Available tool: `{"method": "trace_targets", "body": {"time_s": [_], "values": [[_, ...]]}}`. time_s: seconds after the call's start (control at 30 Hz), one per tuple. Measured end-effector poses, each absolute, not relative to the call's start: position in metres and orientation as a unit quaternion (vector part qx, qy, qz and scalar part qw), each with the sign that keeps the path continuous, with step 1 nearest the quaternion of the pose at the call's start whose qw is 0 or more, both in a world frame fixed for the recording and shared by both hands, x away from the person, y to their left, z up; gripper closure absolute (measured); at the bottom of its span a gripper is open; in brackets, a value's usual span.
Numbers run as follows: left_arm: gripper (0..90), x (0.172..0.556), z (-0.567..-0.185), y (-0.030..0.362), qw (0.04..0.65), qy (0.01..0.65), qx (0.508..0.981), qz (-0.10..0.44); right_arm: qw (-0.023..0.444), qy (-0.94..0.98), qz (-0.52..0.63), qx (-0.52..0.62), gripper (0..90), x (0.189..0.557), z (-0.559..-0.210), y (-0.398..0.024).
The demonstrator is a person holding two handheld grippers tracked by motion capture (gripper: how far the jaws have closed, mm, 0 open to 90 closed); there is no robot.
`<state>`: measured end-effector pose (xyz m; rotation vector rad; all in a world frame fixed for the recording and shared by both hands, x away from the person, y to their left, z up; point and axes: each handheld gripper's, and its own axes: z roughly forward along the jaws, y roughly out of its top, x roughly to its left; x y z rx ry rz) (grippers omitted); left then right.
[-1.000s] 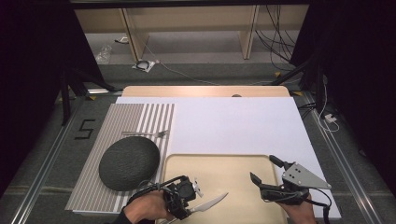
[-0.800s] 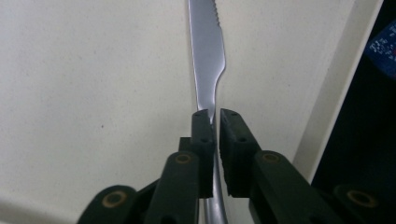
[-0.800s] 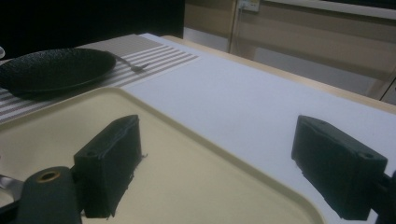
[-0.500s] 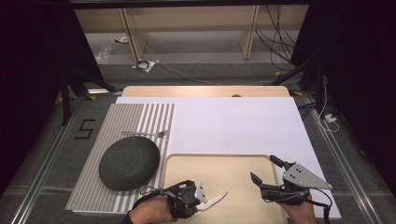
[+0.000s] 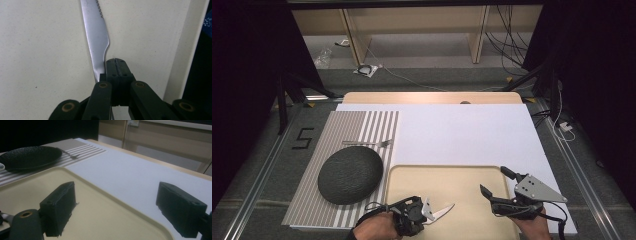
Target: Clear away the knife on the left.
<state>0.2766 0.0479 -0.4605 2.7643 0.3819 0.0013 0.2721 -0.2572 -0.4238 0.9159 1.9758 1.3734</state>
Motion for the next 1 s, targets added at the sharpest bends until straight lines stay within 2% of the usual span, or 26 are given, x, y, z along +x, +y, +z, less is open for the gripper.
{"method": "trace_targets", "body": {"time_s": [1.0], "values": [[89.3,0.298,-0.463,0.08,0.195,0.197,0.96,0.033,0.281,0.736,0.513,0.341,17.0,0.271,-0.423,-0.257]]}}
